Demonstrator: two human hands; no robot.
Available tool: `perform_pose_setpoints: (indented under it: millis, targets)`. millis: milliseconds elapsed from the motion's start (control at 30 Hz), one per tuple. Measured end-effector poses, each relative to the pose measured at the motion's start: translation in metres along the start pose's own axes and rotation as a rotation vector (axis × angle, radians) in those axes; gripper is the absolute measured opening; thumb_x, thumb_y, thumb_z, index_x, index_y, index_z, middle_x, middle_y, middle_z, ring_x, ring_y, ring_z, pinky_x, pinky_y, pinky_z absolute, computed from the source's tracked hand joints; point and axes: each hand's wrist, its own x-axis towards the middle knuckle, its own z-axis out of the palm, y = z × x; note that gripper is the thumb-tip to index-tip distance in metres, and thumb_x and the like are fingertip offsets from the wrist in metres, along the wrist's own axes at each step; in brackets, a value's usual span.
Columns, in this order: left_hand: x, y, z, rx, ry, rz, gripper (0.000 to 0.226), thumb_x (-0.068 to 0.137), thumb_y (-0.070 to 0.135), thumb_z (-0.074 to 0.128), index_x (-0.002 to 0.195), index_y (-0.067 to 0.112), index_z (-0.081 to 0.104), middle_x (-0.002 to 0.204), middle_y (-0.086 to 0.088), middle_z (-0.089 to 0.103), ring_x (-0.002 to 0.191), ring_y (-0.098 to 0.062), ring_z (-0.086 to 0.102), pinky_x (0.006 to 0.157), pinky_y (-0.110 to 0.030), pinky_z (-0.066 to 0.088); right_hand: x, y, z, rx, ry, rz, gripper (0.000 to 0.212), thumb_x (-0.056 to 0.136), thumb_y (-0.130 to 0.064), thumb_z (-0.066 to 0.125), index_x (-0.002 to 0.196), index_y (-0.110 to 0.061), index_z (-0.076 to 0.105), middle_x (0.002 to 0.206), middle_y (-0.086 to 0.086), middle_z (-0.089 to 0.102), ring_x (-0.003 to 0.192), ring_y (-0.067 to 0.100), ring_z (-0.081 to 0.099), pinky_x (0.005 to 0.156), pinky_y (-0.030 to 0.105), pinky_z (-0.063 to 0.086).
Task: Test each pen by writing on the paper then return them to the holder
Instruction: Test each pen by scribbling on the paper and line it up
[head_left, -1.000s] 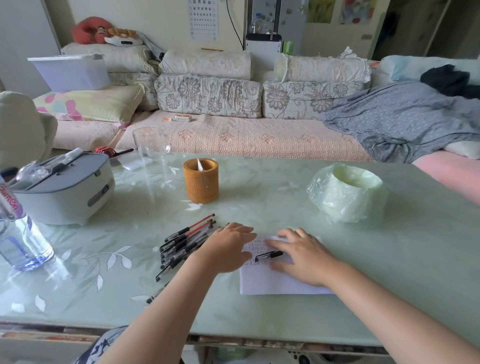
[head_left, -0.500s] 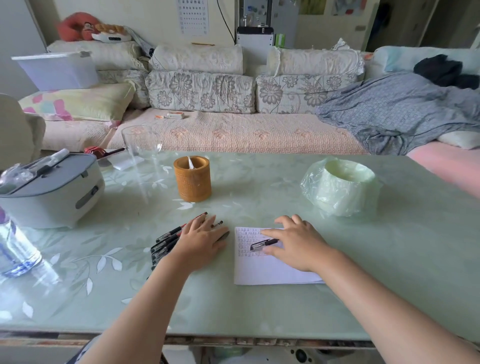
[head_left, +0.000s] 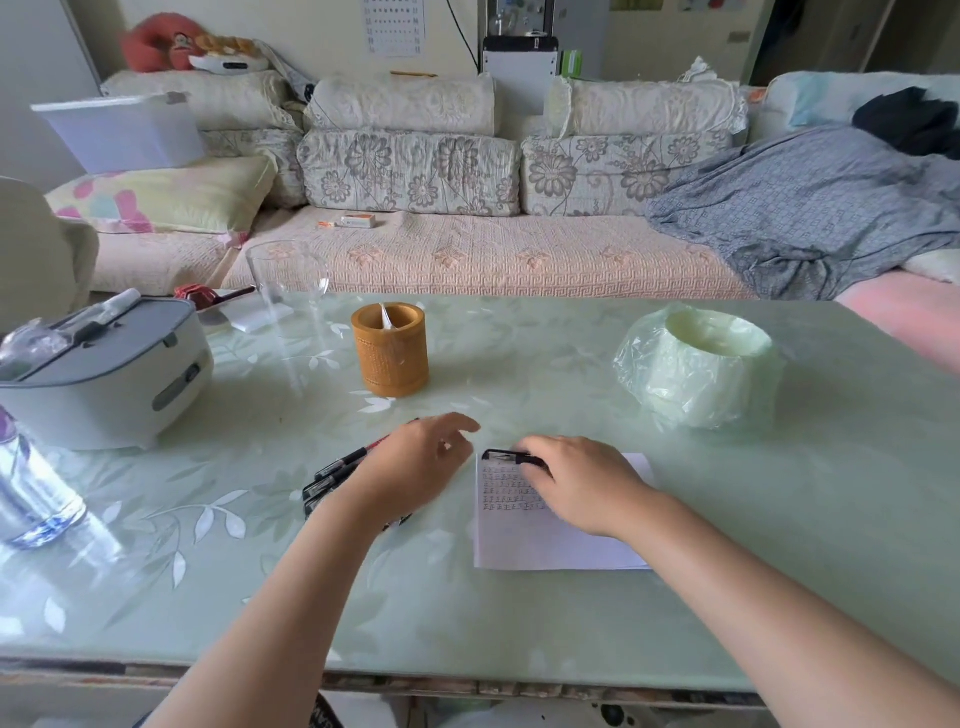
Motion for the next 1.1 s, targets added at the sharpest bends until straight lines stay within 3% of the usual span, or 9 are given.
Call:
perform_pose_setpoints:
  millis: [133, 300, 500, 633, 900, 967, 1033, 1100]
  targets:
    - [-0.003, 0.014, -0.002, -0.009, -0.052, 0.034, 0.019, 0.089, 0.037, 0.062, 0.108, 0.041, 0.066, 0.083, 0.021, 0.066, 0.080, 0.001, 0.060, 0.072, -0.020, 0.048, 0.011, -0.006, -0.003, -0.030, 0.031, -0.019, 0.028, 0.097, -0.054, 0.041, 0.101, -0.034, 0.060, 0.087, -0.006, 0.065, 0.084, 0.022, 0.059, 0.065, 0.034, 0.043]
    - [0.005, 0.017, 0.002, -0.024, 0.028, 0.017, 0.007, 0.086, 0.029, 0.068, 0.091, 0.034, 0.070, 0.073, 0.021, 0.065, 0.066, 0.001, 0.058, 0.059, -0.018, 0.040, 0.018, -0.006, 0.002, 0.103, -0.009, -0.057, 0.024, 0.099, -0.038, 0.046, 0.091, -0.020, 0.059, 0.085, -0.006, 0.057, 0.084, 0.023, 0.056, 0.072, 0.040, 0.047]
    - [0.009, 0.016, 0.007, -0.047, -0.001, 0.035, 0.005, 0.088, 0.027, 0.066, 0.089, 0.031, 0.066, 0.072, 0.020, 0.064, 0.066, -0.002, 0.060, 0.066, -0.027, 0.050, 0.019, -0.004, 0.000, 0.036, 0.016, -0.051, 0.021, 0.099, -0.039, 0.045, 0.080, -0.029, 0.046, 0.074, -0.007, 0.053, 0.074, 0.024, 0.050, 0.061, 0.035, 0.034]
    - [0.011, 0.012, 0.004, -0.092, -0.048, 0.019, 0.008, 0.087, 0.020, 0.067, 0.088, 0.028, 0.067, 0.075, 0.012, 0.068, 0.065, -0.001, 0.060, 0.065, -0.023, 0.049, 0.020, -0.010, 0.001, 0.006, 0.014, -0.062, 0.023, 0.099, -0.044, 0.042, 0.080, -0.032, 0.038, 0.068, -0.001, 0.052, 0.072, 0.031, 0.051, 0.059, 0.036, 0.038]
    - [0.011, 0.005, -0.003, -0.132, -0.042, -0.015, 0.011, 0.088, 0.018, 0.066, 0.084, 0.028, 0.066, 0.062, 0.017, 0.061, 0.057, 0.006, 0.055, 0.053, -0.009, 0.036, 0.020, -0.019, -0.005, 0.066, -0.015, -0.023, 0.022, 0.097, -0.051, 0.044, 0.084, -0.034, 0.048, 0.063, -0.006, 0.050, 0.072, 0.026, 0.052, 0.058, 0.034, 0.035]
    - [0.011, 0.003, -0.003, -0.092, -0.025, -0.015, 0.011, 0.089, 0.020, 0.064, 0.085, 0.030, 0.063, 0.069, 0.016, 0.062, 0.062, 0.002, 0.056, 0.057, -0.015, 0.039, 0.019, -0.018, -0.006, 0.107, -0.071, 0.029, 0.022, 0.094, -0.055, 0.044, 0.105, -0.038, 0.053, 0.077, -0.010, 0.058, 0.083, 0.023, 0.056, 0.065, 0.033, 0.039]
    - [0.011, -0.001, -0.002, -0.032, -0.007, -0.032, 0.009, 0.090, 0.024, 0.062, 0.086, 0.031, 0.060, 0.074, 0.016, 0.062, 0.068, -0.001, 0.056, 0.063, -0.026, 0.046, 0.017, -0.013, -0.007, 0.167, -0.113, 0.085, 0.034, 0.097, -0.048, 0.040, 0.128, -0.035, 0.040, 0.087, -0.005, 0.060, 0.085, 0.022, 0.056, 0.070, 0.036, 0.042]
    - [0.012, -0.004, 0.001, 0.059, 0.004, -0.054, 0.002, 0.090, 0.029, 0.060, 0.089, 0.031, 0.060, 0.078, 0.018, 0.060, 0.076, -0.005, 0.056, 0.070, -0.030, 0.050, 0.016, -0.006, -0.004, 0.302, -0.086, 0.097, 0.026, 0.098, -0.025, 0.036, 0.123, -0.032, 0.033, 0.078, 0.003, 0.058, 0.071, 0.024, 0.055, 0.066, 0.040, 0.044]
